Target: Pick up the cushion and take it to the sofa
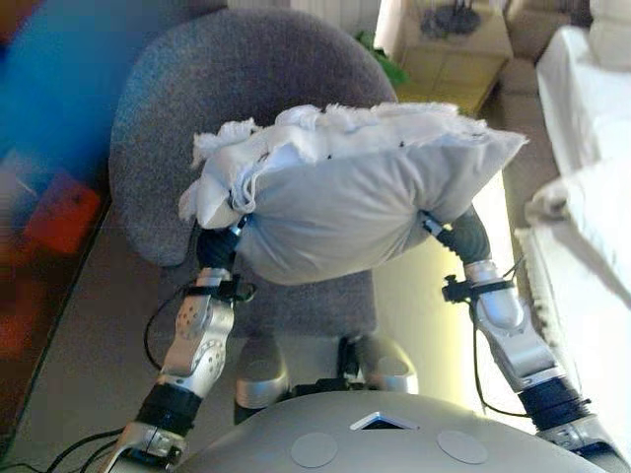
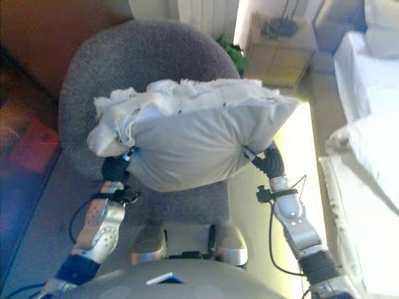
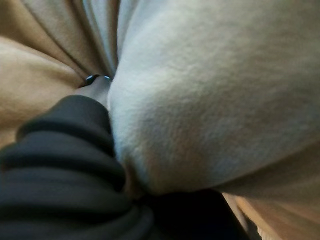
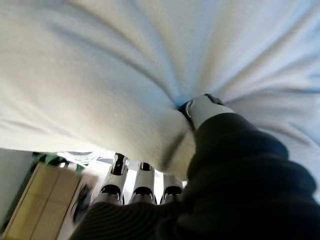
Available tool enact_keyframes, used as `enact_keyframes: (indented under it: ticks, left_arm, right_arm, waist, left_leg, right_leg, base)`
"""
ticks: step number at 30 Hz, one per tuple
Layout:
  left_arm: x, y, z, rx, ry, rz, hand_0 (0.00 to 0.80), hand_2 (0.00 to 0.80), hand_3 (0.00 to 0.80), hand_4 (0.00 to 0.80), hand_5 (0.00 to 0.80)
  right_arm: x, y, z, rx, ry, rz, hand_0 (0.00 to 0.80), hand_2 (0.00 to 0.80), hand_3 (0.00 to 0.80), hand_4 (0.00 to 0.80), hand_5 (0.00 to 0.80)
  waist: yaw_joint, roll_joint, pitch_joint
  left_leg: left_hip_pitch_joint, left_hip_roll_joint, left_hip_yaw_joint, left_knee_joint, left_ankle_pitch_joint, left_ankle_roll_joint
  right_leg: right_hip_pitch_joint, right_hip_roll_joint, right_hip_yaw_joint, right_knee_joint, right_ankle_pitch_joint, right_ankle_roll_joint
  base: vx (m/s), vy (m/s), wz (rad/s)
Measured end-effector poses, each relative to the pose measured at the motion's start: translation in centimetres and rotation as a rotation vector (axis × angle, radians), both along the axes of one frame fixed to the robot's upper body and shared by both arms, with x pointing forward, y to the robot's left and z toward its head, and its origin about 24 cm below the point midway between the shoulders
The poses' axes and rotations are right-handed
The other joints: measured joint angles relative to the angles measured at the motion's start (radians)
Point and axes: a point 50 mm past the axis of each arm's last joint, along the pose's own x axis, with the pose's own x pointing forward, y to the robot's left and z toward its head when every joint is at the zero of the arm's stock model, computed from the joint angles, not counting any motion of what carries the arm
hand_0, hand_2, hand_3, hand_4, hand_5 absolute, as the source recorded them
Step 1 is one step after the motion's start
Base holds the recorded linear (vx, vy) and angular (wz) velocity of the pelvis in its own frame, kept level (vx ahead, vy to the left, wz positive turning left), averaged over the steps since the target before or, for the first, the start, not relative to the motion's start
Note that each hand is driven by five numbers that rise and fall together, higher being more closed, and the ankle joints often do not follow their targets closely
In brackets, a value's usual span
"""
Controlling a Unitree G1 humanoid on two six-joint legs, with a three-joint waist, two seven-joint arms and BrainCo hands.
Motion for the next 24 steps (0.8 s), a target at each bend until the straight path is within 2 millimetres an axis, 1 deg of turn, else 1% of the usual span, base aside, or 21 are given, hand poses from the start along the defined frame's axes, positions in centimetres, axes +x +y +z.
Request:
enact_keyframes:
  ticks: [1, 2, 3, 5, 6, 7, 8, 9, 11, 13, 14, 17, 18, 20, 22, 24]
  left_arm:
    - [0.0, 0.0, 0.0, -0.004, 0.002, 0.007, 0.800, 0.800, 0.800, 0.800, 0.800]
    - [0.0, -0.1, -0.3, -0.010, 0.012, 0.015, 0.800, 0.800, 0.800, 0.800, 0.800]
    - [-0.1, -0.1, -0.5, -0.013, 0.022, 0.025, 0.800, 0.800, 0.800, 0.800, 0.800]
    - [-0.2, -0.4, -0.6, -0.025, 0.030, 0.036, 0.800, 0.800, 0.800, 0.800, 0.800]
    - [-0.2, -0.5, -0.6, -0.031, 0.030, 0.039, 0.800, 0.800, 0.800, 0.800, 0.800]
    - [-0.2, -0.6, -0.7, -0.039, 0.032, 0.043, 0.800, 0.800, 0.800, 0.800, 0.800]
    - [-0.2, -0.9, -0.7, -0.049, 0.034, 0.044, 0.800, 0.800, 0.800, 0.800, 0.800]
    - [-0.2, -0.8, -0.7, -0.044, 0.035, 0.046, 0.800, 0.800, 0.800, 0.800, 0.800]
    - [-0.1, -0.5, -0.6, -0.035, 0.035, 0.056, 0.800, 0.800, 0.800, 0.800, 0.800]
    - [-0.1, -0.3, -0.6, -0.028, 0.033, 0.064, 0.800, 0.800, 0.800, 0.800, 0.800]
    - [0.0, 0.0, -0.5, -0.025, 0.031, 0.076, 0.800, 0.800, 0.800, 0.800, 0.800]
    - [0.0, 0.8, -0.3, -0.010, 0.026, 0.112, 0.800, 0.800, 0.800, 0.800, 0.800]
    - [0.0, 1.0, -0.2, -0.005, 0.022, 0.122, 0.800, 0.800, 0.800, 0.800, 0.800]
    - [0.1, 1.4, 0.0, 0.011, 0.013, 0.140, 0.800, 0.800, 0.800, 0.800, 0.800]
    - [0.1, 1.4, 0.1, 0.013, 0.012, 0.149, 0.800, 0.800, 0.800, 0.800, 0.800]
    - [0.5, 1.4, 0.4, 0.012, -0.002, 0.155, 0.800, 0.800, 0.800, 0.800, 0.800]
  right_arm:
    - [0.1, 0.1, 0.1, 0.004, -0.007, 0.004, 0.800, 0.800, 0.800, 0.800, 0.800]
    - [0.1, 0.2, 0.1, 0.005, -0.006, 0.004, 0.800, 0.800, 0.800, 0.800, 0.800]
    - [0.1, 0.2, 0.0, 0.005, -0.002, 0.006, 0.800, 0.800, 0.800, 0.800, 0.800]
    - [-0.3, 0.2, -0.1, 0.006, 0.008, 0.012, 0.800, 0.800, 0.800, 0.800, 0.800]
    - [-0.5, 0.0, 0.0, 0.006, 0.006, 0.014, 0.800, 0.800, 0.800, 0.800, 0.800]
    - [-0.7, -0.1, 0.2, 0.001, 0.004, 0.025, 0.800, 0.800, 0.800, 0.800, 0.800]
    - [-0.9, -0.4, 0.3, -0.011, 0.003, 0.030, 0.800, 0.800, 0.800, 0.800, 0.800]
    - [-1.0, -0.3, 0.1, 0.005, 0.011, 0.025, 0.800, 0.800, 0.800, 0.800, 0.800]
    - [-1.1, 0.1, -0.1, 0.018, 0.014, 0.030, 0.800, 0.800, 0.800, 0.800, 0.800]
    - [-0.7, 0.5, -0.2, 0.029, 0.015, 0.032, 0.800, 0.800, 0.800, 0.800, 0.800]
    - [-0.6, 0.8, -0.3, 0.036, 0.020, 0.037, 0.800, 0.800, 0.800, 0.800, 0.800]
    - [-0.7, 1.6, -0.5, 0.035, 0.031, 0.063, 0.800, 0.800, 0.800, 0.800, 0.800]
    - [-0.6, 1.8, -0.5, 0.035, 0.030, 0.071, 0.800, 0.800, 0.800, 0.800, 0.800]
    - [-0.3, 2.3, -0.4, 0.039, 0.017, 0.079, 0.800, 0.800, 0.800, 0.800, 0.800]
    - [0.0, 2.5, -0.3, 0.052, 0.009, 0.069, 0.800, 0.800, 0.800, 0.800, 0.800]
    - [0.6, 2.8, -0.1, 0.065, -0.009, 0.054, 0.800, 0.800, 0.800, 0.800, 0.800]
  waist:
    - [0.003, 0.010, 0.008]
    - [0.003, 0.013, 0.013]
    - [0.000, 0.016, 0.014]
    - [-0.001, 0.032, 0.011]
    - [-0.002, 0.042, 0.009]
    - [-0.004, 0.066, 0.006]
    - [-0.010, 0.098, 0.001]
    - [-0.013, 0.081, 0.000]
    - [-0.010, 0.055, 0.000]
    - [0.004, 0.047, 0.004]
    - [0.009, 0.046, 0.005]
    - [0.051, 0.038, 0.014]
    - [0.056, 0.031, 0.018]
    - [0.057, 0.016, 0.031]
    - [0.057, -0.002, 0.048]
    - [0.053, -0.016, 0.064]
  left_leg:
    - [0.005, -0.004, 0.002, -0.072, 0.012, 0.010]
    - [0.014, -0.007, -0.009, -0.114, 0.024, 0.011]
    - [0.028, -0.006, -0.017, -0.133, 0.039, 0.012]
    - [0.061, 0.000, -0.016, -0.194, 0.043, 0.016]
    - [0.070, -0.001, -0.016, -0.203, 0.044, 0.017]
    - [0.084, -0.005, -0.015, -0.220, 0.052, 0.028]
    - [0.101, 0.001, -0.015, -0.246, 0.061, 0.010]
    - [0.106, -0.009, -0.016, -0.266, 0.080, 0.017]
    - [0.096, -0.049, -0.018, -0.287, 0.097, 0.042]
    - [0.083, -0.075, -0.019, -0.304, 0.106, 0.055]
    - [0.079, -0.083, -0.020, -0.317, 0.112, 0.064]
    - [0.078, -0.091, -0.019, -0.341, 0.119, 0.071]
    - [0.078, -0.092, -0.020, -0.344, 0.120, 0.070]
    - [0.078, -0.088, -0.023, -0.352, 0.125, 0.067]
    - [0.071, -0.085, -0.030, -0.352, 0.126, 0.064]
    - [0.044, -0.084, -0.046, -0.351, 0.134, 0.063]
  right_leg:
    - [0.019, 0.010, -0.001, -0.041, 0.022, -0.008]
    - [0.037, 0.013, -0.002, -0.067, 0.035, -0.012]
    - [0.050, 0.015, -0.004, -0.082, 0.039, -0.007]
    - [0.066, 0.014, -0.008, -0.106, 0.039, -0.002]
    - [0.065, 0.012, -0.008, -0.108, 0.040, 0.010]
    - [0.065, 0.017, -0.011, -0.110, 0.044, 0.027]
    - [0.065, 0.035, -0.013, -0.109, 0.050, 0.051]
    - [0.063, 0.016, -0.011, -0.110, 0.051, 0.066]
    - [0.057, -0.020, -0.013, -0.140, 0.068, 0.095]
    - [0.060, -0.043, -0.013, -0.181, 0.089, 0.113]
    - [0.064, -0.048, -0.013, -0.199, 0.096, 0.119]
    - [0.076, -0.050, -0.014, -0.244, 0.116, 0.125]
    - [0.083, -0.048, -0.015, -0.255, 0.120, 0.124]
    - [0.087, -0.042, -0.021, -0.262, 0.122, 0.123]
    - [0.085, -0.037, -0.025, -0.262, 0.121, 0.122]
    - [0.066, -0.035, -0.031, -0.262, 0.122, 0.121]
  base:
    - [0.178, 0.076, 0.06]
    - [0.197, 0.093, 0.02]
    - [0.218, 0.118, -0.11]
    - [0.215, 0.102, -0.14]
    - [0.172, 0.066, -0.18]
    - [0.118, 0.048, -0.19]
    - [0.034, 0.047, -0.07]
    - [-0.021, 0.052, 0.10]
    - [-0.041, 0.067, 0.22]
    - [0.012, 0.074, 0.21]
    - [0.014, 0.031, 0.22]
    - [-0.013, -0.019, 0.11]
    - [-0.014, -0.029, 0.12]
    - [0.010, -0.012, 0.11]
    - [-0.032, -0.020, 0.11]
    - [-0.067, -0.010, 0.18]
